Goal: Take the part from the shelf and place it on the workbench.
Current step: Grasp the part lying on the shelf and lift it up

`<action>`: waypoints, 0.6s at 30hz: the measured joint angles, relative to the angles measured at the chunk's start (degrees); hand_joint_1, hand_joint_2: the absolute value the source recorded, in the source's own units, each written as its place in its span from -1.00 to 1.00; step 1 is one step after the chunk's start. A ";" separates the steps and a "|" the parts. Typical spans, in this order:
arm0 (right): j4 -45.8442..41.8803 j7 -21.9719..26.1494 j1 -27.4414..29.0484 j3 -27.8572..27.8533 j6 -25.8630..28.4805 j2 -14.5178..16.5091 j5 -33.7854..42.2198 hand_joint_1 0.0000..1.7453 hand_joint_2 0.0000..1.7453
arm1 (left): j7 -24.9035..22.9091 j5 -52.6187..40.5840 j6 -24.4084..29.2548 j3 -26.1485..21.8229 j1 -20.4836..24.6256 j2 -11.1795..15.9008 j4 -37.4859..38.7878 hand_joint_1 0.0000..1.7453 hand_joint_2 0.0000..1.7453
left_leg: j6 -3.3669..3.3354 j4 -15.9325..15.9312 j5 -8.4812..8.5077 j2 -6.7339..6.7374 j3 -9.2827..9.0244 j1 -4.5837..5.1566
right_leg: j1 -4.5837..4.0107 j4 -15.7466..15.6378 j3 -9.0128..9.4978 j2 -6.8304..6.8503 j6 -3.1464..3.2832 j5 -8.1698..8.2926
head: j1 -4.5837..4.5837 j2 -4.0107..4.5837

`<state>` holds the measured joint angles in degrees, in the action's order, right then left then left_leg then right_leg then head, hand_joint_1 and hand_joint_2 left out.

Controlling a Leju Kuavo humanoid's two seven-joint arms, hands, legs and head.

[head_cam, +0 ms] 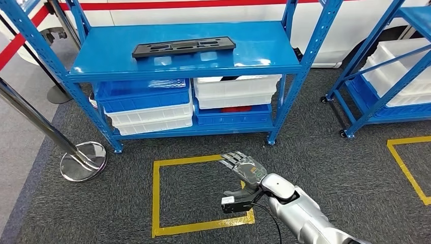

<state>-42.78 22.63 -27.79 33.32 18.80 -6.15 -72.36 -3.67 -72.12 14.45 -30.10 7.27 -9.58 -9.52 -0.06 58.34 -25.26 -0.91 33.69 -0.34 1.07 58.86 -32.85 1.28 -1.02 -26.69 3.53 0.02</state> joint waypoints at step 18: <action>-7.60 -1.80 -6.31 16.48 2.22 -2.04 1.53 -1.00 -1.00 | -1.85 -3.80 2.02 -5.36 1.04 -0.16 -0.45 -1.00 -1.00 | 1.05 4.66 -3.15 -0.15 2.03 0.19 | 0.03 -0.38 -0.89 -0.21 1.99 1.00 | 0.00 0.00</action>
<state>-50.39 20.83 -34.10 49.80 21.02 -8.19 -70.82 -5.51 -75.92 16.47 -35.45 8.30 -9.75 -9.97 0.99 63.00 -28.41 -1.06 35.72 -0.16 1.10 58.48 -33.74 1.08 0.97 -25.69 3.54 0.02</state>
